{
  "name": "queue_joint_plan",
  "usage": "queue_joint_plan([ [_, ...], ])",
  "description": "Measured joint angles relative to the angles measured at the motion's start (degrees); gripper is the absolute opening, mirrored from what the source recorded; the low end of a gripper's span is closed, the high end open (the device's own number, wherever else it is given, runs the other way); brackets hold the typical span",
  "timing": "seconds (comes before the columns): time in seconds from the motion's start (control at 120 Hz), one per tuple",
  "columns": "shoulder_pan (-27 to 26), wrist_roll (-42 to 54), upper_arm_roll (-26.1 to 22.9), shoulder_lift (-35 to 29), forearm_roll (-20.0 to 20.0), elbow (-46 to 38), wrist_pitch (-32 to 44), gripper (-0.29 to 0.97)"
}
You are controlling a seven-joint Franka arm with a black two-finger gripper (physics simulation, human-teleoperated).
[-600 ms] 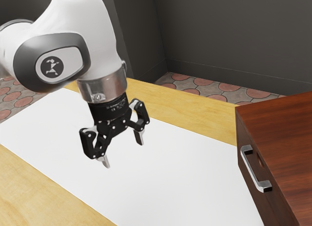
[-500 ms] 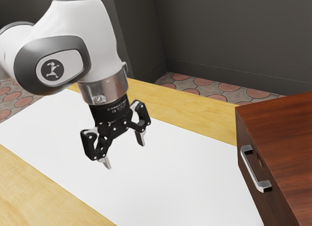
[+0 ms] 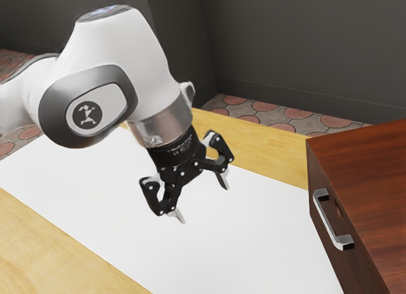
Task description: Pull the drawer handle with one arm to open the drawer
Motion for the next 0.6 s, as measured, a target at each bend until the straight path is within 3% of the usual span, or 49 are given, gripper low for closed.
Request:
queue_joint_plan([
  [0.325,-0.1,7.8,-5.4,-0.4,-0.5,-6.4,15.5,0.68],
  [0.6,0.0,12.4,-7.5,2.5,-1.4,-6.3,22.4,0.68],
])
